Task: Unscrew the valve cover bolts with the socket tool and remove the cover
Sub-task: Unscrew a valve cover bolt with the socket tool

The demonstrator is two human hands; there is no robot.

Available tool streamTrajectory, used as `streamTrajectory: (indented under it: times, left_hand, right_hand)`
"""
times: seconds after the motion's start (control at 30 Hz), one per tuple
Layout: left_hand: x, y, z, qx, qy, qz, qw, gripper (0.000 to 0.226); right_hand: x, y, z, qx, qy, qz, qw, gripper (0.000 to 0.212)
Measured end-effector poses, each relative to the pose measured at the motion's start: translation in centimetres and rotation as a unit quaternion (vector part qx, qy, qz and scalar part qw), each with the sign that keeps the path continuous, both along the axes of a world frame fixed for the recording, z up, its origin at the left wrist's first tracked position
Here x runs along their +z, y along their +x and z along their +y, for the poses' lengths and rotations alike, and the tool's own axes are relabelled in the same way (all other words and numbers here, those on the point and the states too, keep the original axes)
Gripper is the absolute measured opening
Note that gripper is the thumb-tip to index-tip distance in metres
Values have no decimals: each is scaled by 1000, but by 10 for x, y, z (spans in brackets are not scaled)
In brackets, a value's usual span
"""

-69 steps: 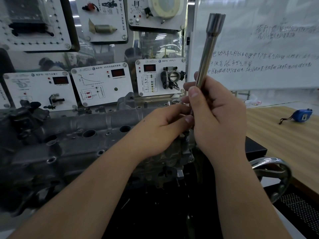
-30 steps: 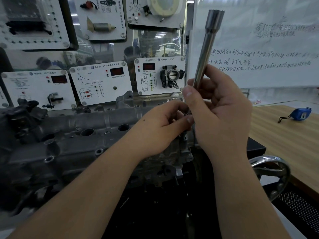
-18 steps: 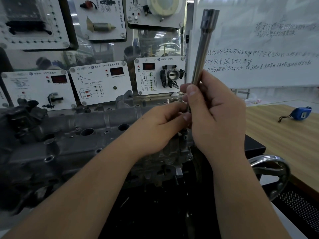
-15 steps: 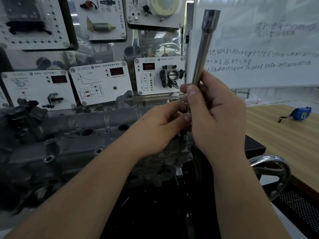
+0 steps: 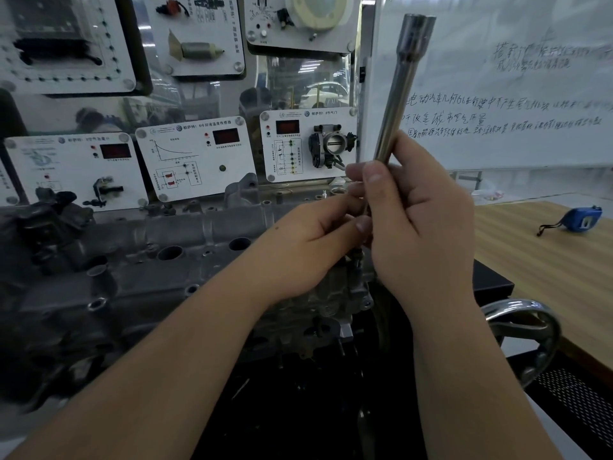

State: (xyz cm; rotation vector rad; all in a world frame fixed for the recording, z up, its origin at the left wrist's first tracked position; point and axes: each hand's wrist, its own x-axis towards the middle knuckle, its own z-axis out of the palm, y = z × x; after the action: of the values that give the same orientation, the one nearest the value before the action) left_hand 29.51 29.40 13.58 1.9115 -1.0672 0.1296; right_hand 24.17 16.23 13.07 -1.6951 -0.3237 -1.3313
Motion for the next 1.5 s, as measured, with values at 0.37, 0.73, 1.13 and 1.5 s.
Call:
streamTrajectory:
  times: [0.37, 0.73, 1.13, 1.5]
  left_hand:
    - [1, -4, -4, -5, -11, 9, 1000, 16]
    - [0, -1, -4, 4, 12, -4, 1000, 21]
    - [2, -4, -4, 17, 30, -16, 999, 23]
    - [1, -4, 0, -1, 4, 0, 1000, 19]
  right_hand:
    - [1, -2, -2, -53, 4, -22, 998, 22]
    - [3, -2, 3, -32, 19, -9, 999, 34]
    - [3, -4, 3, -31, -2, -5, 999, 31]
    - [3, -5, -2, 8, -14, 1, 1000, 25]
